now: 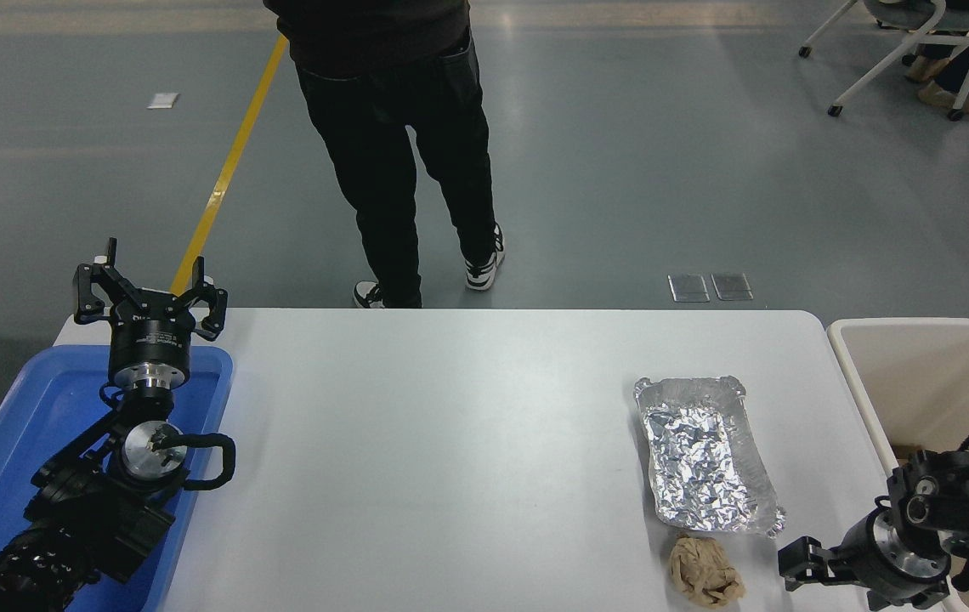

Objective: Pick up foil plate and place in dustbin

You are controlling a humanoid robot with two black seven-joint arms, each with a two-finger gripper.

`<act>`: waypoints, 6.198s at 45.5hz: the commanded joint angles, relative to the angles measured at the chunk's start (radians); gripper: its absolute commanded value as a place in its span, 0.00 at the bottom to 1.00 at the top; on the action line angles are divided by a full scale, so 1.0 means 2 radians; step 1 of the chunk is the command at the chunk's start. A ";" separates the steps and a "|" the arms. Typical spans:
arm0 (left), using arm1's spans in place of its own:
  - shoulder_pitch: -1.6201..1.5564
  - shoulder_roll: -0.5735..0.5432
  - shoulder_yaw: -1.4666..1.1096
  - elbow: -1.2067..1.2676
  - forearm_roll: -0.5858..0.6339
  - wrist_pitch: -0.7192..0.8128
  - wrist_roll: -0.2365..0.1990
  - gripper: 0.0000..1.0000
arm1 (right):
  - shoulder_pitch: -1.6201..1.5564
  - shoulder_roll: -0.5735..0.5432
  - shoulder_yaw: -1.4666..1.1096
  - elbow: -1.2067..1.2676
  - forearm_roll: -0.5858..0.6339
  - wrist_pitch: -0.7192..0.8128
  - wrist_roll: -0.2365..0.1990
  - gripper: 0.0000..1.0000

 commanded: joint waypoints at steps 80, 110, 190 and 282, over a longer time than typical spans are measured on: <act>0.000 0.001 0.001 0.000 0.001 0.000 0.001 0.99 | 0.498 0.184 -0.257 0.124 0.197 0.074 0.000 1.00; 0.000 0.001 0.001 -0.001 0.001 -0.001 0.001 0.99 | 0.133 0.187 -0.167 -0.092 0.017 -0.052 0.000 1.00; 0.000 0.001 0.001 0.000 0.001 -0.001 0.001 0.99 | 0.569 0.057 -0.324 0.162 0.101 0.022 0.006 0.00; 0.000 0.001 0.001 0.000 0.000 0.000 0.001 0.99 | -0.127 0.016 -0.010 -0.397 0.068 -0.133 0.025 0.00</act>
